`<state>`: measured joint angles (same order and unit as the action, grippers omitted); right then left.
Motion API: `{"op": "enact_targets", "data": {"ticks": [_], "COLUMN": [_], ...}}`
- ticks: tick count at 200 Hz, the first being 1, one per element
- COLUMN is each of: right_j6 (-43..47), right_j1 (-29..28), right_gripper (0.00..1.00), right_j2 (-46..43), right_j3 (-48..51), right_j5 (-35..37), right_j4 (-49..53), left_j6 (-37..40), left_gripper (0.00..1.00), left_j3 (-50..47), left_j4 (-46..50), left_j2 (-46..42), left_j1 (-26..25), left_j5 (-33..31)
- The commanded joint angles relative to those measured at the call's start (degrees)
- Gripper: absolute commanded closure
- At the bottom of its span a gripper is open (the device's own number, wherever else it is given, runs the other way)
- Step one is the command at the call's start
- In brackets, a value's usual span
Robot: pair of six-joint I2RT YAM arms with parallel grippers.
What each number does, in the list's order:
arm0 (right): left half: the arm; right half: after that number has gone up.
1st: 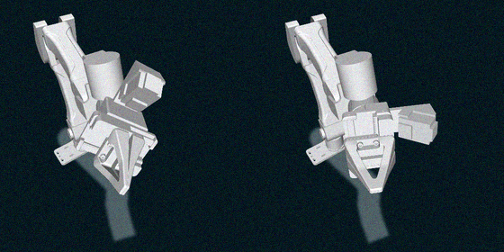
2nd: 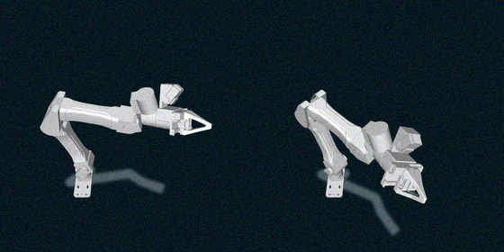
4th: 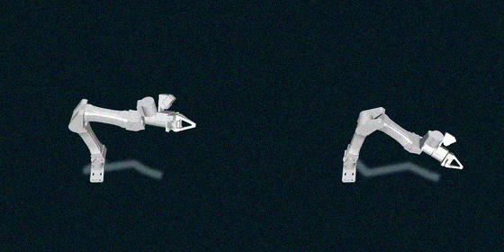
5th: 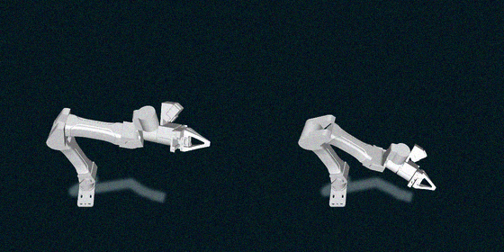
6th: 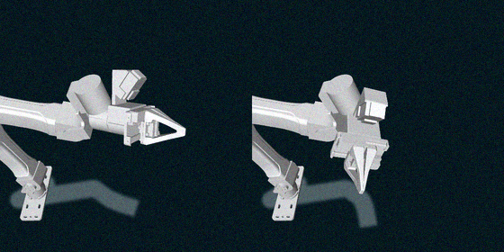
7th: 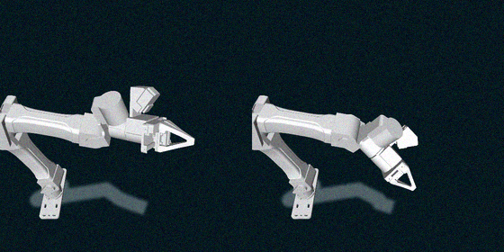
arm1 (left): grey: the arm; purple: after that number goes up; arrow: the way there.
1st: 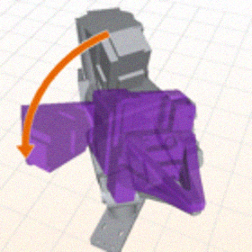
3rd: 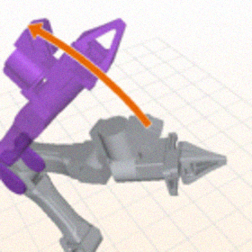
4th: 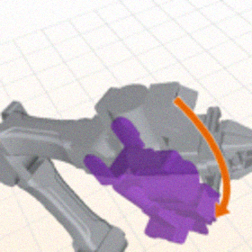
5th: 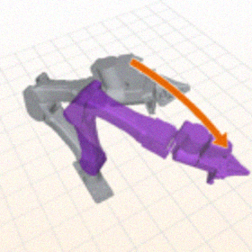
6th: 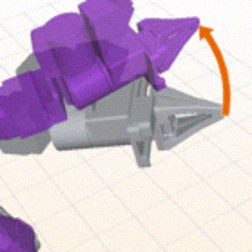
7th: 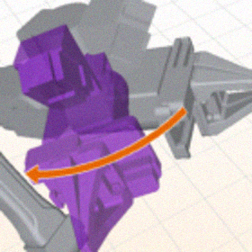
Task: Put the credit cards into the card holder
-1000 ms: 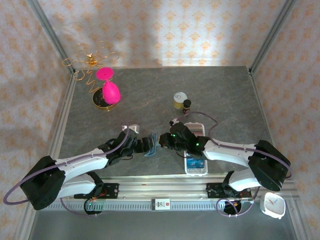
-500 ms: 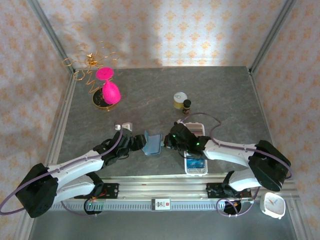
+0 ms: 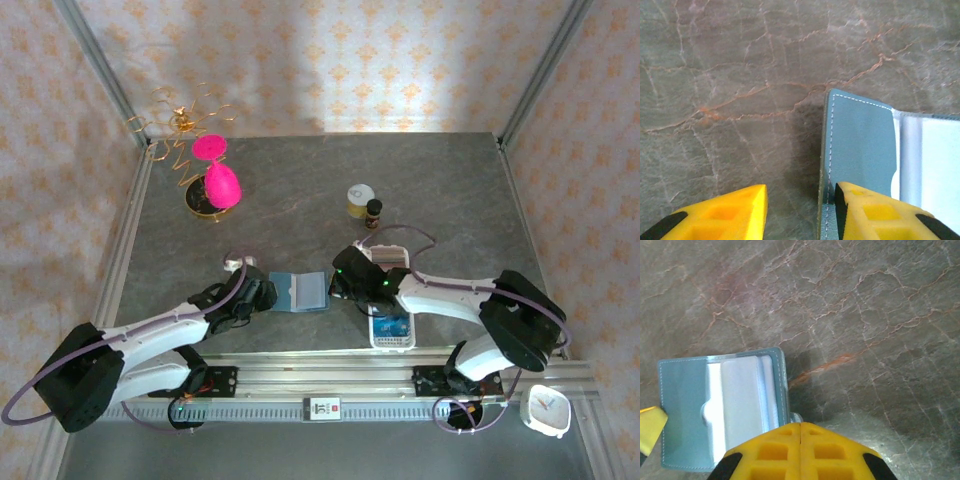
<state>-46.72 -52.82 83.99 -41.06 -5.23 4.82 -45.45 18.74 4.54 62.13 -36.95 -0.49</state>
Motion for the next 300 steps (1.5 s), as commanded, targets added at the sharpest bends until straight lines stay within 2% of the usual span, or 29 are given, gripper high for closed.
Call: {"op": "enact_targets", "data": {"ticks": [1, 17, 49, 72, 91, 117, 151, 201, 224, 300], "right_j6": [0.9, 0.9, 1.9, 2.7, 3.2, 4.0, 4.5, 4.3, 3.4, 1.6], "right_j1": [0.3, 0.3, 0.3, 0.3, 0.3, -0.3, -2.5, -4.9, -5.0, -5.6], "right_gripper": [1.00, 0.97, 0.77, 0.66, 0.62, 0.57, 0.56, 0.58, 0.60, 0.60], "right_j2": [2.1, 2.8, 1.8, -0.5, -3.5, -5.9, -2.8, 8.9, 12.2, 14.5], "right_j3": [-2.7, -3.5, -5.9, -7.8, -9.3, -11.3, -14.0, -18.0, -17.6, -15.9], "right_j5": [3.5, 4.2, 5.0, 7.3, 8.0, 5.5, -1.7, -2.8, -1.3, 3.8], "right_j4": [3.9, 5.1, 8.5, 13.4, 15.7, 15.1, 10.2, 11.1, 12.2, 16.5], "left_j6": [-0.5, -0.4, -0.2, 0.4, 1.0, 1.1, 1.5, 1.6, 1.7, 1.8], "left_gripper": [0.61, 0.62, 0.62, 0.62, 0.61, 0.60, 0.59, 0.59, 0.60, 0.66], "left_j3": [-0.8, -1.1, -1.5, -1.3, -1.1, -1.3, -1.7, -1.6, -1.4, -1.4], "left_j4": [2.0, 1.9, 0.4, 0.0, -0.6, -2.1, -4.9, -5.3, -5.1, -5.3], "left_j2": [1.1, 1.2, 1.0, 0.8, 0.6, 0.3, 0.7, 1.4, 1.5, 1.9], "left_j1": [0.7, 0.7, 0.7, 0.8, 0.7, 0.7, 0.7, 0.7, 0.7, 0.7], "left_j5": [-0.6, -0.6, 1.3, 2.4, 3.8, 5.6, 8.9, 9.2, 9.3, 9.3]}}
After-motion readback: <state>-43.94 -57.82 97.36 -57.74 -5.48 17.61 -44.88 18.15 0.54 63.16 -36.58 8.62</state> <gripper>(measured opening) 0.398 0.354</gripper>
